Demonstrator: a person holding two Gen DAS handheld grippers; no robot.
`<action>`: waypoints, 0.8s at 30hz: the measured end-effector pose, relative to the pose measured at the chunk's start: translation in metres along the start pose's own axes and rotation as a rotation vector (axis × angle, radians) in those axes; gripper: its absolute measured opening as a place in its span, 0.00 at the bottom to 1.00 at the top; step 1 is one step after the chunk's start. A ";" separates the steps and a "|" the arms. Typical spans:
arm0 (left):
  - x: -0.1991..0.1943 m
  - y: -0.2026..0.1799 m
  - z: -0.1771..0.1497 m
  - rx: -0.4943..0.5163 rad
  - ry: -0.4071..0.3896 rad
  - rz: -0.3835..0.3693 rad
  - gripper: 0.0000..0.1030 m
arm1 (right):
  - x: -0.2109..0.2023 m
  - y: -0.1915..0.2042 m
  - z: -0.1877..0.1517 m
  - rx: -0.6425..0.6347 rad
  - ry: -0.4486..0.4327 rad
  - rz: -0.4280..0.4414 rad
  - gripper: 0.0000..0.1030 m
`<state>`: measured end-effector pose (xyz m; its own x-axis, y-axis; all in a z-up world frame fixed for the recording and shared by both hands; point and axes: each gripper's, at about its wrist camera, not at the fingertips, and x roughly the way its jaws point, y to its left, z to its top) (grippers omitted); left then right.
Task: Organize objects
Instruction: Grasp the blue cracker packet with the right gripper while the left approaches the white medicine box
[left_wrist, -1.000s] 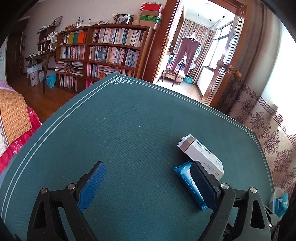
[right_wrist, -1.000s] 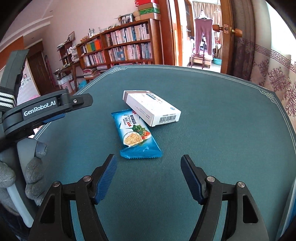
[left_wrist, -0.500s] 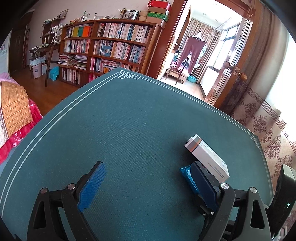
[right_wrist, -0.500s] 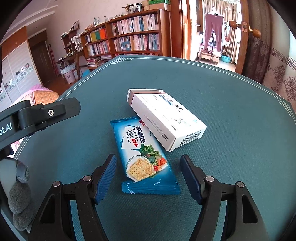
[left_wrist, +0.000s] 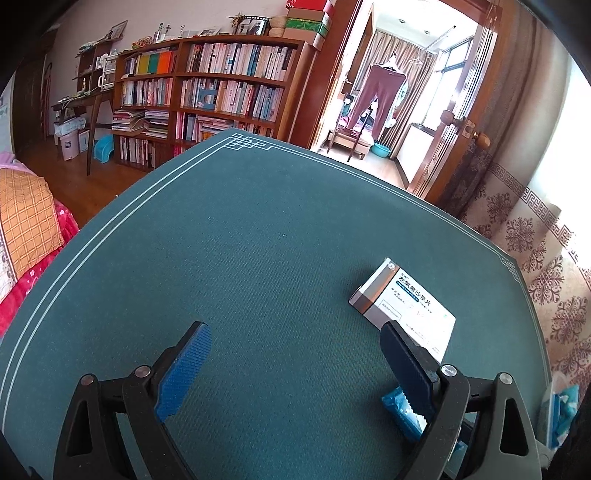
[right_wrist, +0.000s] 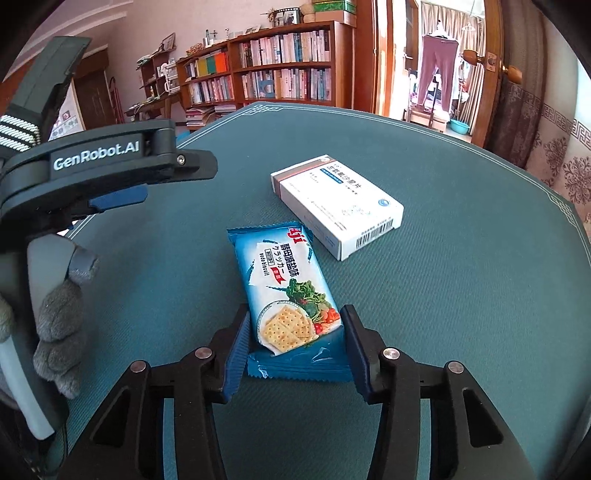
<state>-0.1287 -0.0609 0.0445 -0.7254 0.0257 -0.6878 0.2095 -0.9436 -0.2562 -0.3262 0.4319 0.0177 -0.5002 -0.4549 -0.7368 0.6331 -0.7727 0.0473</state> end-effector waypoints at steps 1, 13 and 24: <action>0.001 -0.002 0.000 0.006 0.002 0.000 0.92 | -0.005 -0.002 -0.005 0.008 -0.001 -0.002 0.47; 0.012 -0.038 -0.010 0.085 0.079 -0.026 0.92 | -0.057 -0.048 -0.060 0.153 -0.021 -0.127 0.47; 0.045 -0.081 0.010 0.004 0.141 -0.001 0.96 | -0.068 -0.079 -0.069 0.290 -0.064 -0.090 0.47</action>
<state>-0.1848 0.0133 0.0404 -0.6266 0.0726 -0.7759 0.2057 -0.9449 -0.2545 -0.3018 0.5544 0.0177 -0.5889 -0.3985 -0.7031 0.3940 -0.9012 0.1808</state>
